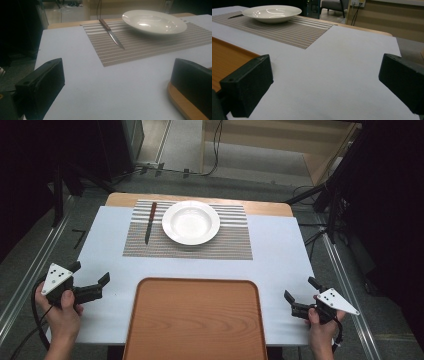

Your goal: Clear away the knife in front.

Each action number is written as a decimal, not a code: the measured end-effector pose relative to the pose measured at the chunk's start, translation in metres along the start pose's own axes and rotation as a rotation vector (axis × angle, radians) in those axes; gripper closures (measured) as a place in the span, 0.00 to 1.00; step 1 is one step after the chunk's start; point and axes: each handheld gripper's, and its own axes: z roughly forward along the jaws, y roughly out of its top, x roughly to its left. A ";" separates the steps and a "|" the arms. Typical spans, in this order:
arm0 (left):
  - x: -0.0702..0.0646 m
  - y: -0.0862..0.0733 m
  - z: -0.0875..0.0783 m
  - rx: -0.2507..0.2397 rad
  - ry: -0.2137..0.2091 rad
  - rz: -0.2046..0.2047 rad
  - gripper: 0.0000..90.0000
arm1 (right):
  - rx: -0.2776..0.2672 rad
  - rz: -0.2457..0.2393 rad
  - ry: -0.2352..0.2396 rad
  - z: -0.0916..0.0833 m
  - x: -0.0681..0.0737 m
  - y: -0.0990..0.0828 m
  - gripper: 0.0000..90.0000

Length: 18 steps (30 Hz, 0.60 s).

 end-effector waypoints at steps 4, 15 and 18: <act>-0.002 0.007 0.003 -0.006 -0.005 0.006 0.00 | 0.000 0.001 0.000 0.000 0.000 0.000 0.00; -0.007 0.024 0.023 -0.023 -0.033 0.001 0.00 | 0.004 -0.003 -0.001 0.000 0.000 0.000 0.00; -0.009 0.028 0.028 -0.020 -0.037 0.008 0.00 | 0.003 -0.003 -0.001 0.000 0.000 0.000 0.00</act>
